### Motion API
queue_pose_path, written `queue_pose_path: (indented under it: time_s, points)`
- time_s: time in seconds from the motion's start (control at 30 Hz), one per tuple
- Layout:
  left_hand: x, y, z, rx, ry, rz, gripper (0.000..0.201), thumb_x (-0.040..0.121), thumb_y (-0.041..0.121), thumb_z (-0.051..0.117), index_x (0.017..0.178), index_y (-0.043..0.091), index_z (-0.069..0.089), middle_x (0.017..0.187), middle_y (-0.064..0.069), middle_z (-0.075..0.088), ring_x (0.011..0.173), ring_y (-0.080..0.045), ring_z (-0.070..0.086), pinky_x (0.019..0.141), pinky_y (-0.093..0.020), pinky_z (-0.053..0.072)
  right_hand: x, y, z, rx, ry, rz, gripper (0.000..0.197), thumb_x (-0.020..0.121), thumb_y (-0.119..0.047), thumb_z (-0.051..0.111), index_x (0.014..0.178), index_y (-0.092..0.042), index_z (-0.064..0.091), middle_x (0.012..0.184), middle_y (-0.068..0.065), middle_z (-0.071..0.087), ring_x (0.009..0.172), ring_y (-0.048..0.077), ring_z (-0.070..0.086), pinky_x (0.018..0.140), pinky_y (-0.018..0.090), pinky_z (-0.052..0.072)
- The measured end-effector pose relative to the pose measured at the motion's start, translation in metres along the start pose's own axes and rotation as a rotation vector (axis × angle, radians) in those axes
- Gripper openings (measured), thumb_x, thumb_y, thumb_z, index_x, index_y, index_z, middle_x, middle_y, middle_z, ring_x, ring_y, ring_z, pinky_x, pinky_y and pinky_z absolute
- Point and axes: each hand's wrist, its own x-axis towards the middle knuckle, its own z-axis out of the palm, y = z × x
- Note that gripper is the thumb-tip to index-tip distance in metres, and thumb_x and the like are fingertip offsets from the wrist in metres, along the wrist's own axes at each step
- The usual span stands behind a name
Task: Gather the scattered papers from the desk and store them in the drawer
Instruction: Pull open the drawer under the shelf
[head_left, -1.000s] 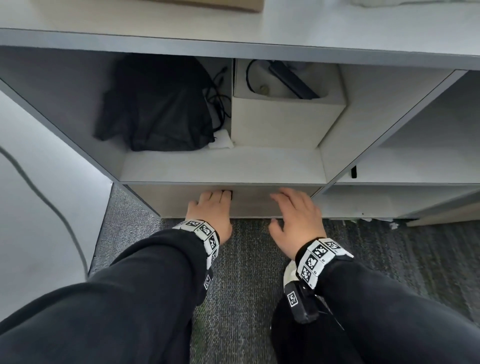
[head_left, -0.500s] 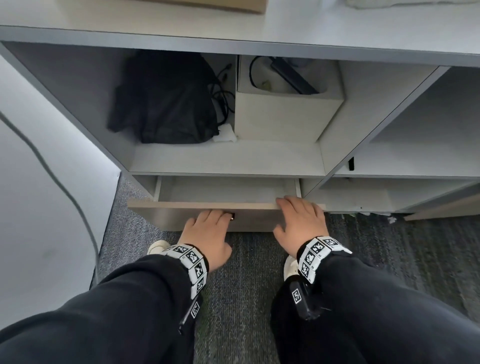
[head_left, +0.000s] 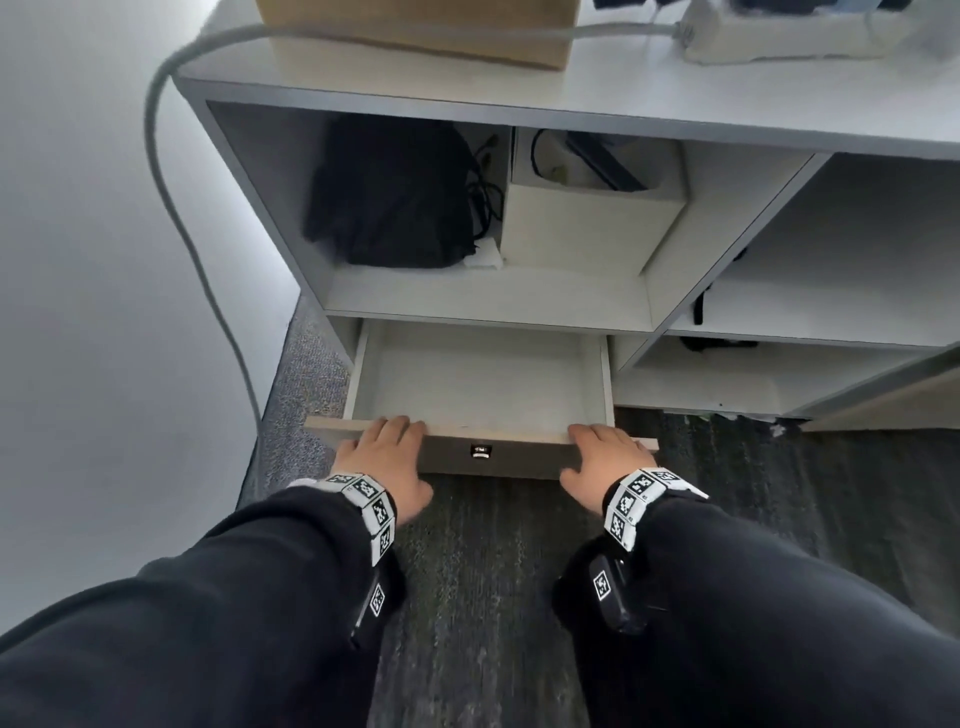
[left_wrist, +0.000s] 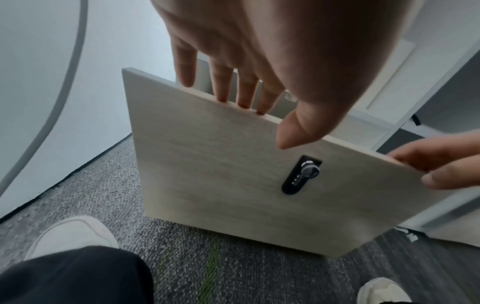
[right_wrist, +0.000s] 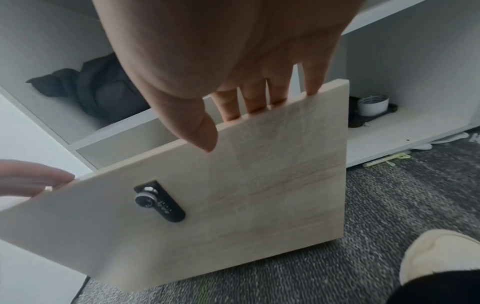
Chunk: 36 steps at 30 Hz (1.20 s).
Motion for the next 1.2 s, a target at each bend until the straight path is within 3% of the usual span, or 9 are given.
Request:
queue_pose_path:
  time_s: [0.1, 0.27, 0.43, 0.57, 0.73, 0.97, 1.2]
  points:
    - [-0.015, 0.005, 0.002, -0.006, -0.018, -0.008, 0.076, 0.081, 0.044, 0.054, 0.15, 0.026, 0.027, 0.155, 0.003, 0.033, 0.143, -0.021, 0.031, 0.112, -0.047, 0.033, -0.016, -0.001, 0.003, 0.023, -0.07, 0.012, 0.065, 0.088, -0.045, 0.049, 0.148, -0.023, 0.035, 0.15, 0.002, 0.044, 0.138, 0.025, 0.038, 0.112, 0.044, 0.037]
    - [-0.039, 0.006, 0.01, 0.044, -0.1, -0.011, 0.075, 0.084, 0.044, 0.053, 0.151, 0.024, 0.027, 0.155, 0.004, 0.032, 0.144, -0.02, 0.03, 0.112, -0.047, 0.034, -0.043, 0.001, 0.011, 0.041, -0.133, 0.006, 0.065, 0.091, -0.046, 0.049, 0.15, -0.022, 0.034, 0.153, 0.003, 0.041, 0.14, 0.025, 0.038, 0.112, 0.043, 0.038]
    - [-0.048, 0.015, 0.005, 0.067, -0.184, -0.04, 0.053, 0.083, 0.041, 0.05, 0.131, 0.021, 0.049, 0.13, 0.0, 0.052, 0.118, -0.025, 0.055, 0.093, -0.042, 0.046, -0.06, -0.002, 0.014, 0.023, -0.175, 0.029, 0.056, 0.091, -0.046, 0.047, 0.142, -0.024, 0.046, 0.143, 0.003, 0.053, 0.13, 0.026, 0.05, 0.107, 0.037, 0.042]
    - [-0.052, 0.02, 0.002, 0.101, -0.258, -0.069, 0.048, 0.084, 0.043, 0.048, 0.126, 0.02, 0.052, 0.126, -0.002, 0.054, 0.112, -0.027, 0.059, 0.088, -0.042, 0.043, -0.068, -0.002, 0.016, 0.018, -0.213, 0.063, 0.057, 0.083, -0.053, 0.042, 0.135, -0.031, 0.05, 0.132, 0.001, 0.059, 0.118, 0.026, 0.058, 0.102, 0.042, 0.046]
    - [-0.06, 0.021, -0.001, 0.097, -0.322, -0.072, 0.048, 0.085, 0.041, 0.047, 0.126, 0.018, 0.056, 0.124, -0.005, 0.06, 0.109, -0.028, 0.061, 0.088, -0.037, 0.05, -0.08, -0.003, 0.018, -0.007, -0.25, 0.046, 0.046, 0.093, -0.044, 0.044, 0.135, -0.026, 0.052, 0.13, 0.004, 0.061, 0.117, 0.026, 0.059, 0.094, 0.032, 0.047]
    - [-0.083, 0.044, -0.046, 0.107, -0.156, 0.05, 0.047, 0.09, 0.043, 0.046, 0.133, 0.024, 0.055, 0.132, -0.003, 0.06, 0.116, -0.025, 0.06, 0.089, -0.036, 0.049, -0.114, -0.007, -0.023, 0.096, -0.11, -0.003, 0.046, 0.091, -0.049, 0.044, 0.13, -0.029, 0.058, 0.125, -0.001, 0.067, 0.109, 0.021, 0.063, 0.093, 0.032, 0.052]
    - [-0.155, 0.106, -0.121, 0.076, 0.037, 0.224, 0.043, 0.081, 0.044, 0.041, 0.117, 0.032, 0.062, 0.119, 0.002, 0.068, 0.106, -0.024, 0.063, 0.089, -0.037, 0.053, -0.203, -0.002, -0.089, 0.214, 0.159, -0.067, 0.04, 0.088, -0.053, 0.044, 0.118, -0.036, 0.064, 0.114, -0.01, 0.07, 0.1, 0.016, 0.066, 0.091, 0.034, 0.054]
